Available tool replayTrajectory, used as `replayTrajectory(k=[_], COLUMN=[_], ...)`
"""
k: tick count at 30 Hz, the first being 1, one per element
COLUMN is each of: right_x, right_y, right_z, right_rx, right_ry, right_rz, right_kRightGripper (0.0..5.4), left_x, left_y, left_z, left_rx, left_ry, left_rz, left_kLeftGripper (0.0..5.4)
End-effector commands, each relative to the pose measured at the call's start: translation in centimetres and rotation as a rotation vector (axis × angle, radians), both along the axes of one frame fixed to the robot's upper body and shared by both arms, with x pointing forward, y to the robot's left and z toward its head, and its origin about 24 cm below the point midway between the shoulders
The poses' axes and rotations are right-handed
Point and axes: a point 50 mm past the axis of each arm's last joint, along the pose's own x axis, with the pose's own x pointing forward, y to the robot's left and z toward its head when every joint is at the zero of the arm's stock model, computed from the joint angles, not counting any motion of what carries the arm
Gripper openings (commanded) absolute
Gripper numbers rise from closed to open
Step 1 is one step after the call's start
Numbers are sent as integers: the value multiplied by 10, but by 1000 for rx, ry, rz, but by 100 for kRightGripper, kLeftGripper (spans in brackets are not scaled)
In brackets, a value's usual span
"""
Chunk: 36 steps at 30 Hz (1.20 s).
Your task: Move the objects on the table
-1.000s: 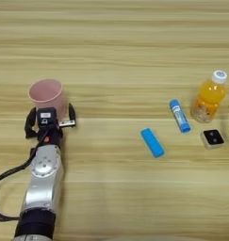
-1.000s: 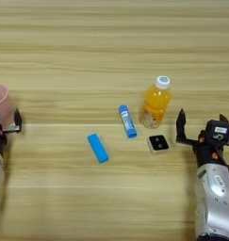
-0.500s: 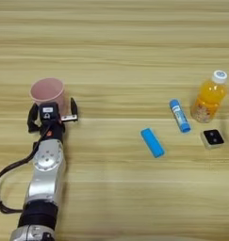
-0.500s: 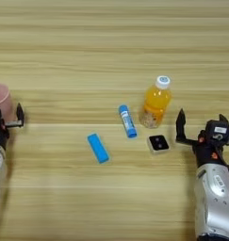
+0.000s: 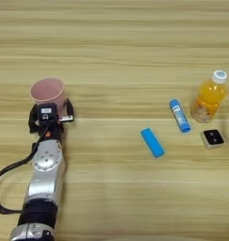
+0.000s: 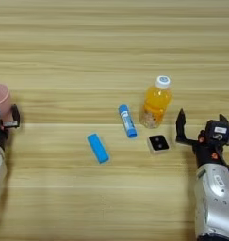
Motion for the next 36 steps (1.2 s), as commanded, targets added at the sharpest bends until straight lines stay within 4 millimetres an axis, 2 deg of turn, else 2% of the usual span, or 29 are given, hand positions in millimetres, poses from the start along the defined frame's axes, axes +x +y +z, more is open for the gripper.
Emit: replayTrajectory(k=[1, 6, 12, 17, 22, 26, 30, 36], right_x=[1, 1, 2, 2, 2, 2, 2, 2], right_y=[0, 1, 2, 3, 6, 8, 9, 10], right_z=[1, 1, 1, 0, 1, 1, 1, 2], right_rx=[4, 5, 7, 10, 16, 21, 30, 36], right_ry=[3, 2, 1, 0, -5, -7, -8, -9], right_rz=[4, 3, 5, 7, 8, 13, 16, 17], right_kRightGripper=[540, 540, 540, 540, 540, 540, 540, 540], left_x=[3, 2, 2, 3, -3, -7, -10, -13], left_y=[2, -4, -26, -62, -106, -133, -151, -160], left_z=[2, 2, 2, 6, 6, 4, 1, -2], left_rx=[7, 7, -3, -26, -42, -45, -71, -67], left_ry=[-12, -18, -29, -49, -38, -16, 24, 42], left_rz=[-3, -37, -150, -298, -502, -636, -746, -792], left_kLeftGripper=[406, 404, 404, 404, 404, 404, 404, 403])
